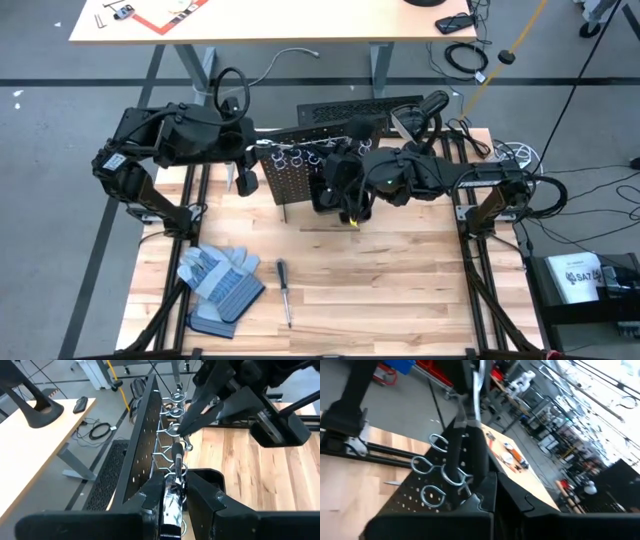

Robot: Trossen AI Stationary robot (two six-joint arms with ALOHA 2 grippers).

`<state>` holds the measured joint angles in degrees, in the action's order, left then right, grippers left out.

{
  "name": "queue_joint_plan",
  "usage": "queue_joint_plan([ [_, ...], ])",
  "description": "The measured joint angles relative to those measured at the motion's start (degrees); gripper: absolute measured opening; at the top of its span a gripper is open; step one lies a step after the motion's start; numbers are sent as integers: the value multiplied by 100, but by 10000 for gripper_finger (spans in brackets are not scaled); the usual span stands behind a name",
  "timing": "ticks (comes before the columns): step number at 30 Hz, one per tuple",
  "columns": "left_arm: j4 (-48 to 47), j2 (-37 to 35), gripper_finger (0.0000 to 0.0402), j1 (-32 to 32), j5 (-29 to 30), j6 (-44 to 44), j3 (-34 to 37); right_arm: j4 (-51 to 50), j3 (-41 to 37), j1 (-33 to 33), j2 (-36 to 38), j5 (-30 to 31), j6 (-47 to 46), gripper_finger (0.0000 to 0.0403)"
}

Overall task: Hang tools onto peg board
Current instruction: Hang the black pliers on the black pegboard

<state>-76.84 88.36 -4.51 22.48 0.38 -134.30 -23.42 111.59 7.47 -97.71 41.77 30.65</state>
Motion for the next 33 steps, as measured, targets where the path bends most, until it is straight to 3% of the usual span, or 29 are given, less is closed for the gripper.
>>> queue_joint_plan([
  [24, 326, 127, 65, 0, 64, 42, -4, -256, 0, -158, -275, 38, 22, 3],
  [29, 366, 279, 97, 0, 158, 90, -4, -264, 0, -155, -275, 33, 23, 3],
  [33, 514, 391, 97, 0, 162, 180, 2, -301, 0, -151, -275, 24, 15, 3],
])
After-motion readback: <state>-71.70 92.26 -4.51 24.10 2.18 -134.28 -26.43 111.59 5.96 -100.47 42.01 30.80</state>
